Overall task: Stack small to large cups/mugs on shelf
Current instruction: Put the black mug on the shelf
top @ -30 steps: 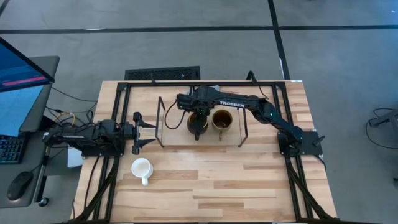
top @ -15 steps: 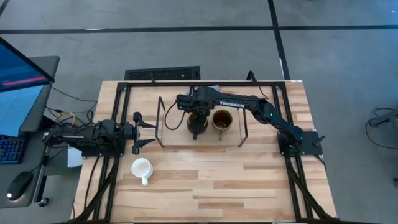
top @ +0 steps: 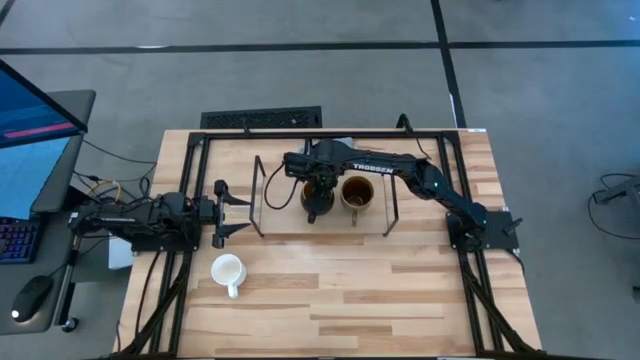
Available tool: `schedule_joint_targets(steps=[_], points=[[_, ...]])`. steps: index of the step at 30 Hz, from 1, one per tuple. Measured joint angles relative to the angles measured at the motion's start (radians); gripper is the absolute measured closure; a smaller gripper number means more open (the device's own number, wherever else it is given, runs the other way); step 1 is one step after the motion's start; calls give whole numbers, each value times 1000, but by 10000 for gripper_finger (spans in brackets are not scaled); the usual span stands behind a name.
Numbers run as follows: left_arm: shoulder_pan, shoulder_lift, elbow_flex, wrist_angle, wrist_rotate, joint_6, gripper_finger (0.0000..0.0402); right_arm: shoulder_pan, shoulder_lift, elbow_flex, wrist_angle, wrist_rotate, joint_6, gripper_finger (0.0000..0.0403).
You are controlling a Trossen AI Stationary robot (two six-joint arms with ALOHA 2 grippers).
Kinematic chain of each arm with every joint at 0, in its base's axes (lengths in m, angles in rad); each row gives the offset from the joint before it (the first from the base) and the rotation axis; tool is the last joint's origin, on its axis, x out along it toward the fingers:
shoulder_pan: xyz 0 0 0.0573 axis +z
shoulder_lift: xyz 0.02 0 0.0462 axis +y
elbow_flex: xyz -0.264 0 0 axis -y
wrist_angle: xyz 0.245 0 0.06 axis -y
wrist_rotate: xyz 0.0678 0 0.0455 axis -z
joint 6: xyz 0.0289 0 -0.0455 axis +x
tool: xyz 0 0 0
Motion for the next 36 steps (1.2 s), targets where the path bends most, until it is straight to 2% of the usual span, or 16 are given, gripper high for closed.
schedule_joint_targets(steps=[11, 27, 32, 34, 36], points=[[0, 0, 0, 0, 0, 0, 136, 6, -49, 0, 23, 2, 0, 195], [0, 0, 0, 0, 1, -1, 136, 22, -187, 0, 207, 1, 42, 193], [0, 0, 0, 0, 1, -2, 136, 44, -192, 0, 352, -127, 22, 193], [0, 0, 0, 0, 2, -2, 136, 55, -192, 0, 363, -180, 11, 193], [0, 0, 0, 0, 4, -2, 136, 70, -191, -4, 358, -186, 10, 193]])
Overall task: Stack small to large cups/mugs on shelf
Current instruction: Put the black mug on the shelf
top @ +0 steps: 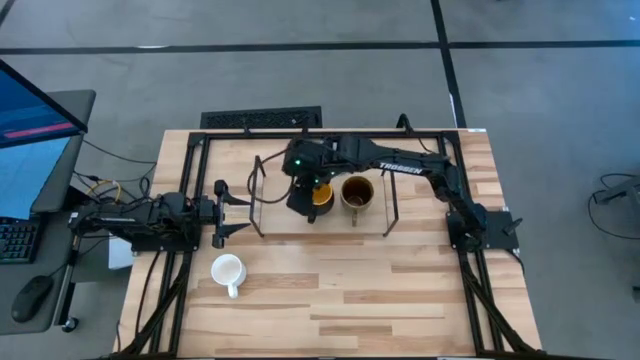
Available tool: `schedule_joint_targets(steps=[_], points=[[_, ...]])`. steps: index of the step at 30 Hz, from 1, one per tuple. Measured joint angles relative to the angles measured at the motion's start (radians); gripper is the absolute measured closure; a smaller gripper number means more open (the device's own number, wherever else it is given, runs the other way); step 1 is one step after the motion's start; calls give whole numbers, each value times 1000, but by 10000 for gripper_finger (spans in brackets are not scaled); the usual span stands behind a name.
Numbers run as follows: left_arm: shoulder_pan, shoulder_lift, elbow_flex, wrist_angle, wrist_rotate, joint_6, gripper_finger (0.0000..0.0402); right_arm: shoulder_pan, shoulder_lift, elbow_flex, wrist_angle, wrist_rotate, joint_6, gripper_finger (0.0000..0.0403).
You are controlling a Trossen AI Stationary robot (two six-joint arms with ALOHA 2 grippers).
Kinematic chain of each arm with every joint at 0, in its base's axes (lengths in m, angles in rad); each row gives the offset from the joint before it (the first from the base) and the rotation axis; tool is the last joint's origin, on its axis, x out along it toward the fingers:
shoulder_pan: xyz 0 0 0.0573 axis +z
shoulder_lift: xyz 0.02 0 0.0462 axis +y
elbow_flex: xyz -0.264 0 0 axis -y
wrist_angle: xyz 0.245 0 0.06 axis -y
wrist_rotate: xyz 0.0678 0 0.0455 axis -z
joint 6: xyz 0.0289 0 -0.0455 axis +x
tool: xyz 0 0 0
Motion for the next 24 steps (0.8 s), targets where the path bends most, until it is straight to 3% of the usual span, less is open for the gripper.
schedule_joint_targets(steps=[12, 24], points=[[0, 0, 0, 0, 2, -2, 136, 118, 7, -18, -47, -10, 21, 193], [0, 9, 0, 3, 4, 0, 136, 101, 112, -14, -37, 9, 8, 193]])
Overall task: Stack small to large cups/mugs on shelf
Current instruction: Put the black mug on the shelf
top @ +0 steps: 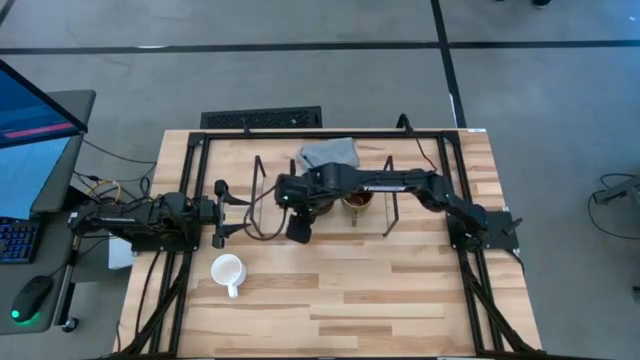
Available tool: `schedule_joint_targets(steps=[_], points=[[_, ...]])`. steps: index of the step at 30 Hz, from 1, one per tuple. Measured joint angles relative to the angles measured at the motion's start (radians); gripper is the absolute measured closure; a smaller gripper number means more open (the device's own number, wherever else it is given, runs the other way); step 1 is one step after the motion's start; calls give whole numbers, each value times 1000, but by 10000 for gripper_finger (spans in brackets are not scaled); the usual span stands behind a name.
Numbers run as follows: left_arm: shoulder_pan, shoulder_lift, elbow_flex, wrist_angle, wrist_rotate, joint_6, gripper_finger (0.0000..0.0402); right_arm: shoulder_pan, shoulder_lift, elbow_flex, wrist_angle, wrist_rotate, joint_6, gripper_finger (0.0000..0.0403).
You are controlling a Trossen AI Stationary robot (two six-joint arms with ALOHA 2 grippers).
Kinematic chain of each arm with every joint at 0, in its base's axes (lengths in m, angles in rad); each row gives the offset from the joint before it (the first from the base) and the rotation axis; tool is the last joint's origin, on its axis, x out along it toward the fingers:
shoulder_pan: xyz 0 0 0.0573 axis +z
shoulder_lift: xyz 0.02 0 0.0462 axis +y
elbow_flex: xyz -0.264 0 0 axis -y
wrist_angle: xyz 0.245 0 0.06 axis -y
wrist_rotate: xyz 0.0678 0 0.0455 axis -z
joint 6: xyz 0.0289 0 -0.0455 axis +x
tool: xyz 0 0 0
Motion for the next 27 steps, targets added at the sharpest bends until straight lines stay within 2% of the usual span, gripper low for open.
schedule_joint_targets(steps=[27], points=[[0, 3, 0, -3, 0, 2, 136, -23, 22, -3, -151, -2, 42, 193]])
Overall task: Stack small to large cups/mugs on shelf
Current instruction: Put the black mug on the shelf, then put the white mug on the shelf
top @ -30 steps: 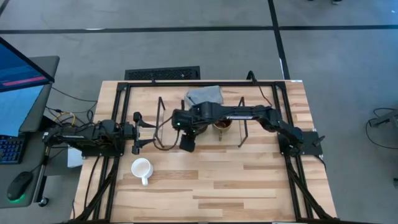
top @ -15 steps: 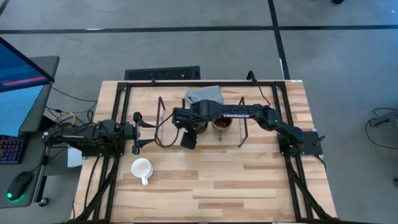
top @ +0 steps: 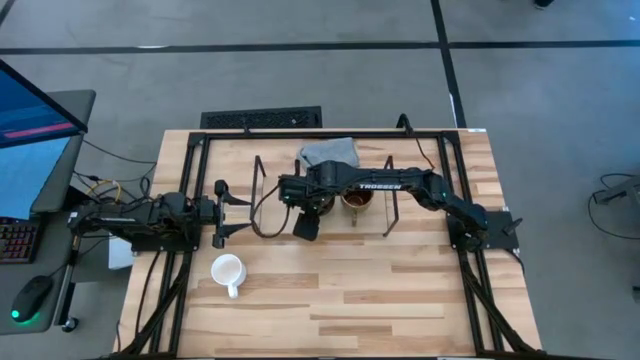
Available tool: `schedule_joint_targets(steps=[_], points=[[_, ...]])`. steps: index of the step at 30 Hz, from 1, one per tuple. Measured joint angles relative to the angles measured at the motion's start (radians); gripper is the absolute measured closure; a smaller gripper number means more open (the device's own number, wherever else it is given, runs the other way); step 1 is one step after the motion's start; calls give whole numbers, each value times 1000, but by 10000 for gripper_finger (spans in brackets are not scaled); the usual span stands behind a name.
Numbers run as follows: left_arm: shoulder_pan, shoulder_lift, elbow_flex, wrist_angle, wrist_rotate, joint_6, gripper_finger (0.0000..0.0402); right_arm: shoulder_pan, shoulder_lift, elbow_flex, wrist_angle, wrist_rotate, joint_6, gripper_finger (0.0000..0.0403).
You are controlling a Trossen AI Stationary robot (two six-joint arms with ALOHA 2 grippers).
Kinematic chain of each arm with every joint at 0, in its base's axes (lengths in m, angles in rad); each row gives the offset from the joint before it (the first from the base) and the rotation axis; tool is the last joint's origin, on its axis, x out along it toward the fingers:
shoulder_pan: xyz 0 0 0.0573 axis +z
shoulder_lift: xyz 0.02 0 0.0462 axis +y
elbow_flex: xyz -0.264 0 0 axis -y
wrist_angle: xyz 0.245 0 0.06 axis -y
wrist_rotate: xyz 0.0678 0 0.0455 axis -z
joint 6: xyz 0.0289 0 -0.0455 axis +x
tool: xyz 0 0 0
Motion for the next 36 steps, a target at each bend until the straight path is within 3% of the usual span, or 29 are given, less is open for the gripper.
schedule_joint_targets(steps=[15, 23, 36], points=[[0, 0, 0, -1, 0, 0, 136, 2, -4, 18, 48, -2, -40, 193], [0, 0, 0, -1, 1, 0, 136, -17, -83, 16, 167, 8, -87, 193], [-1, -5, 0, -1, -12, 8, 136, -47, -388, 20, 69, 293, -251, 193]])
